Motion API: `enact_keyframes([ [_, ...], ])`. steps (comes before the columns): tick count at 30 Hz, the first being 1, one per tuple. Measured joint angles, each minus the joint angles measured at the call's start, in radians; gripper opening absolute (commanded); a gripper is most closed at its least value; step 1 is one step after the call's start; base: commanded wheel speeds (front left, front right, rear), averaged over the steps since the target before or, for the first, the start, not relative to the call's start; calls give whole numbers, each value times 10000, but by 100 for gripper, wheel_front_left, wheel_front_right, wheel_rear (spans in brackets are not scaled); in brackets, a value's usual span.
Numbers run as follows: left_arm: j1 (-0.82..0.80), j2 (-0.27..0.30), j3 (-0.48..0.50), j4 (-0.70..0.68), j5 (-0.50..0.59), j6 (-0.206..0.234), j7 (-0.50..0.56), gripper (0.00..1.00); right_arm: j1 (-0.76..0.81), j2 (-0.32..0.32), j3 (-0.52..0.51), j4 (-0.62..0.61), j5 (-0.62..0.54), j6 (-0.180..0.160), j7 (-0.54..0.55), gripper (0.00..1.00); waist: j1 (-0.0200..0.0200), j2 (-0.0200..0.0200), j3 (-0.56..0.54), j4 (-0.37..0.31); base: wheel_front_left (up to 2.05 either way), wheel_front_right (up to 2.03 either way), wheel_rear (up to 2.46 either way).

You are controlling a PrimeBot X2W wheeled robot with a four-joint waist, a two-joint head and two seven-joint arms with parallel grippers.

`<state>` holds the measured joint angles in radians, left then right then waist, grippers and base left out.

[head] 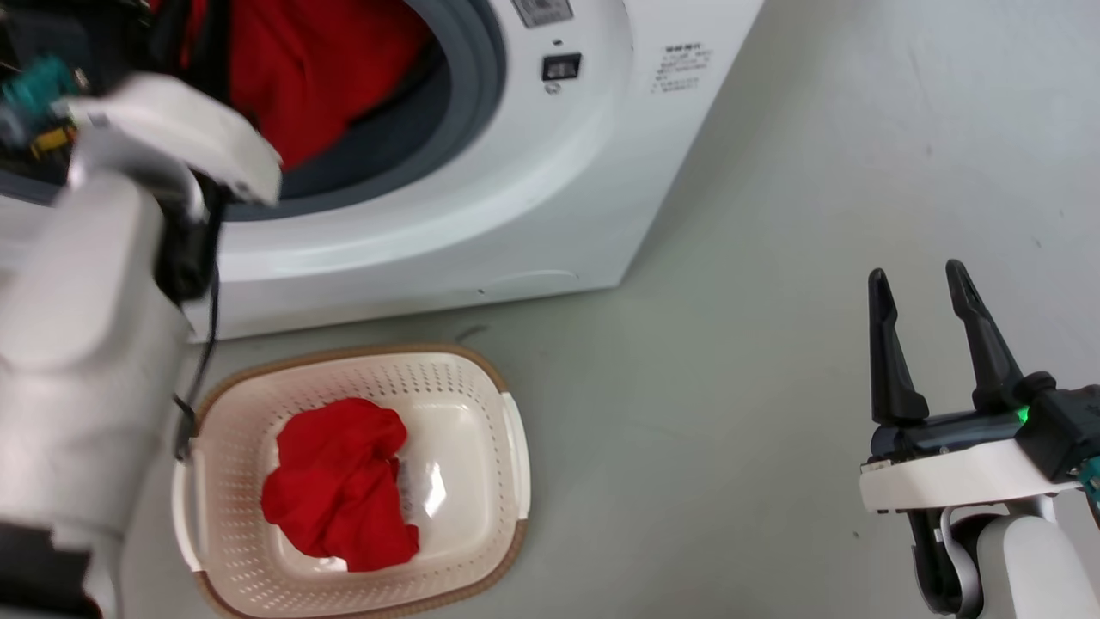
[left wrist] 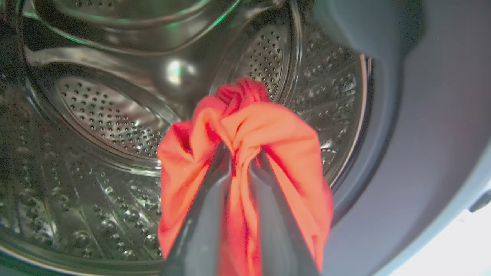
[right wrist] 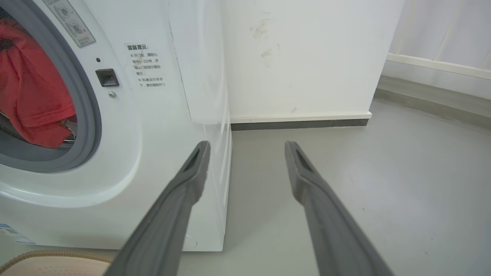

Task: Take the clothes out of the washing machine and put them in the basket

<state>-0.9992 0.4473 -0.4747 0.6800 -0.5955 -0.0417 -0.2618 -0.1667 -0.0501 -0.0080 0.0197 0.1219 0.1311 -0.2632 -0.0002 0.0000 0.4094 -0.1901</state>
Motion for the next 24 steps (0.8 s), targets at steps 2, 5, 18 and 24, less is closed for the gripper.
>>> enact_keyframes([
  [2,854,-128,430,-727,347,146,-10,0,77,0,6,23,-25,0,0,100,0,0,-270,141,0,0,0],
  [5,2071,-318,986,-1741,750,169,-10,0,240,0,27,59,-90,0,0,100,0,0,-650,339,0,0,0],
  [18,6031,-1221,1845,-4819,1887,-263,-12,0,697,0,6,150,-236,0,-2,100,0,0,-1605,1068,0,0,0],
  [24,6959,-1609,1298,-4451,1605,-673,-12,0,695,-2,8,146,-236,0,0,100,1,1,-1435,1175,0,0,0],
])
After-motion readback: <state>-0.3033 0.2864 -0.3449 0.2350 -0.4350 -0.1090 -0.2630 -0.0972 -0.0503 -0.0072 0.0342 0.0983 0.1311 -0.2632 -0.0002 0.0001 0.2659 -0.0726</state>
